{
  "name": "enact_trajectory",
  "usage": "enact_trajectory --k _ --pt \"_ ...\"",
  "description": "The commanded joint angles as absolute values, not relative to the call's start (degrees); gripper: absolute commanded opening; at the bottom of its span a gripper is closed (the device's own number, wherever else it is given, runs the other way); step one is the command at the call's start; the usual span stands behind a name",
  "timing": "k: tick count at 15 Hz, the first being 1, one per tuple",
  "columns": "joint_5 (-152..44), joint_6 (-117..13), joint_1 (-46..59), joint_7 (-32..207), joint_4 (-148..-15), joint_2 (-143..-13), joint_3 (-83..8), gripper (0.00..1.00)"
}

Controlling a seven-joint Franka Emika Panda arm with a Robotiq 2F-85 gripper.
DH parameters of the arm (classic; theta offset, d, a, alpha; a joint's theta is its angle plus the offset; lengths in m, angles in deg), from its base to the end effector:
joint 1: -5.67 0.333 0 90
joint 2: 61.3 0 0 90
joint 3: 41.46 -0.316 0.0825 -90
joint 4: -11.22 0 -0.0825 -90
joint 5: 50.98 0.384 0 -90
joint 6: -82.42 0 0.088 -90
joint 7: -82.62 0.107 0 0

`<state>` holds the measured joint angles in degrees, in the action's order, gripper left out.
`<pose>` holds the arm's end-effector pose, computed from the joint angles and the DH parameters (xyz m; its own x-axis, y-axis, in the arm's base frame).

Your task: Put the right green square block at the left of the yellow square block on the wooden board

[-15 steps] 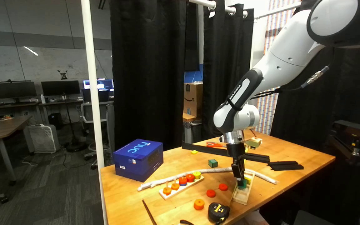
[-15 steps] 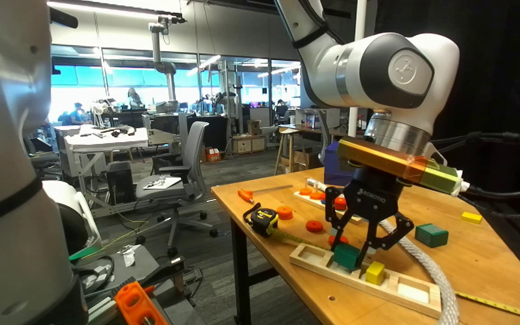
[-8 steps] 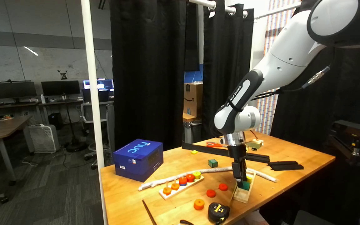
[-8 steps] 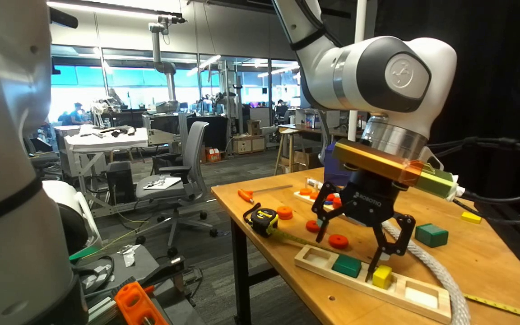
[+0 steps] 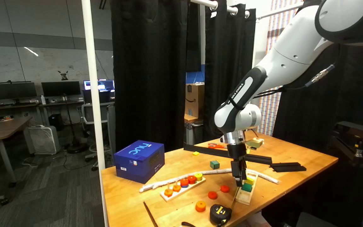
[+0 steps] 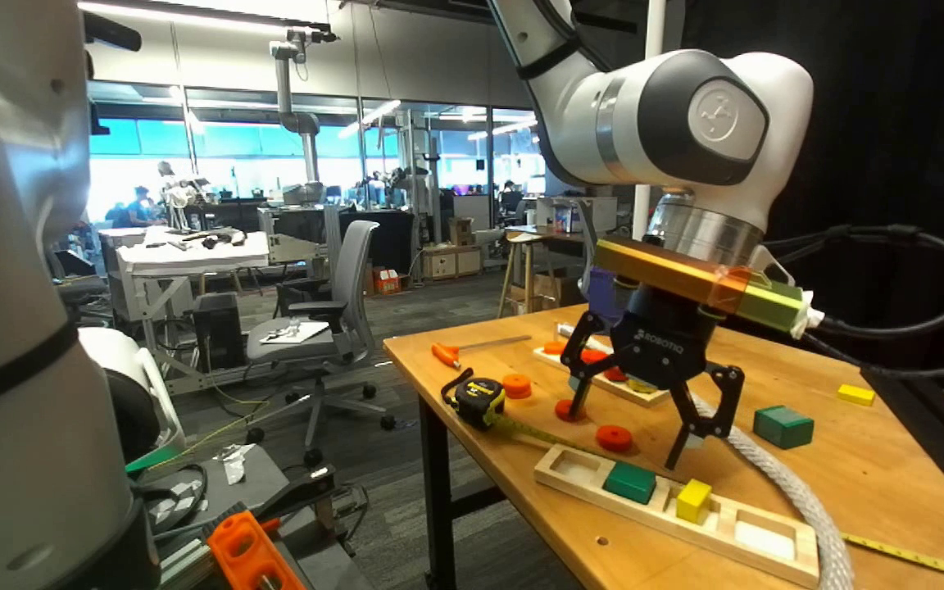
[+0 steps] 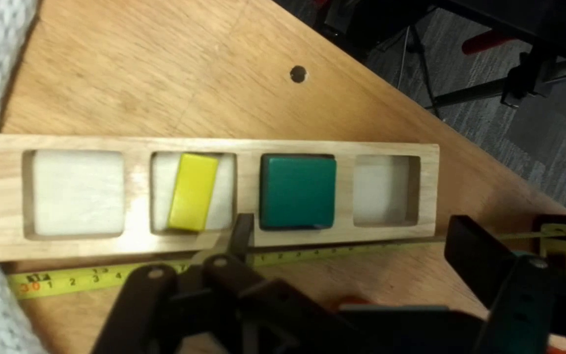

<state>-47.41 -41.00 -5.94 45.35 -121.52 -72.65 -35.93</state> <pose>0.4590 -0.1399 0.2332 0.9082 0.3201 -0.2695 0.2630 -0.9376 -0.2272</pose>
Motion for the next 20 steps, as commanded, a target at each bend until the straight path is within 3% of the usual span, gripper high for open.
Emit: enact_trajectory --k 1,10,20 --pt "-48.3 -37.8 -3.5 50.7 -122.2 -66.0 -37.0 1.0" --pt "-55.9 -30.6 2.3 75.4 -120.1 -47.7 -39.9 1.0" --pt "-56.1 -21.2 0.6 101.3 -116.9 -31.2 -43.9 1.0"
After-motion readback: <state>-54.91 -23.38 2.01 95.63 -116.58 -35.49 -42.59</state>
